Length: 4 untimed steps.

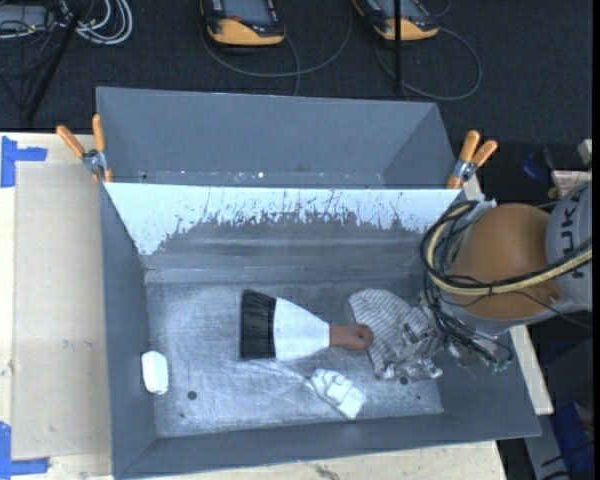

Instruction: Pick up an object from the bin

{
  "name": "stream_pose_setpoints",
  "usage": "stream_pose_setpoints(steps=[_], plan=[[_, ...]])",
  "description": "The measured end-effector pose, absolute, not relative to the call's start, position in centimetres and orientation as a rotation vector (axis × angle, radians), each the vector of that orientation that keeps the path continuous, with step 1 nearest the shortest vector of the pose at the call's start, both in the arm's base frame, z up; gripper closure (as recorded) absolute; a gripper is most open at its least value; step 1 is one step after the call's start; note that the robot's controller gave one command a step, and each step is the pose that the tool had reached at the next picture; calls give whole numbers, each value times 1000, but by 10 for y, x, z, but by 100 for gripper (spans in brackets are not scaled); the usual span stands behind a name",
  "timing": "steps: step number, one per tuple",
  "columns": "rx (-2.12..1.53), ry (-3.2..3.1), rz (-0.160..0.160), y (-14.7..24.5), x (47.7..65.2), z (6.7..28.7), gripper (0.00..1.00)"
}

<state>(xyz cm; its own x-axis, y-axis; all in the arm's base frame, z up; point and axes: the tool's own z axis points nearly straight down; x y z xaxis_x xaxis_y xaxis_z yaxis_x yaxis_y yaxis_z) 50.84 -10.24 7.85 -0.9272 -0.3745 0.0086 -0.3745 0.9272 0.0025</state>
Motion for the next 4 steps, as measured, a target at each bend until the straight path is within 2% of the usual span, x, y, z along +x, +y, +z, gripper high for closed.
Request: stream_pose_setpoints(steps=[4], plan=[[727, -3052, -5, -100, 508, 95, 100]])
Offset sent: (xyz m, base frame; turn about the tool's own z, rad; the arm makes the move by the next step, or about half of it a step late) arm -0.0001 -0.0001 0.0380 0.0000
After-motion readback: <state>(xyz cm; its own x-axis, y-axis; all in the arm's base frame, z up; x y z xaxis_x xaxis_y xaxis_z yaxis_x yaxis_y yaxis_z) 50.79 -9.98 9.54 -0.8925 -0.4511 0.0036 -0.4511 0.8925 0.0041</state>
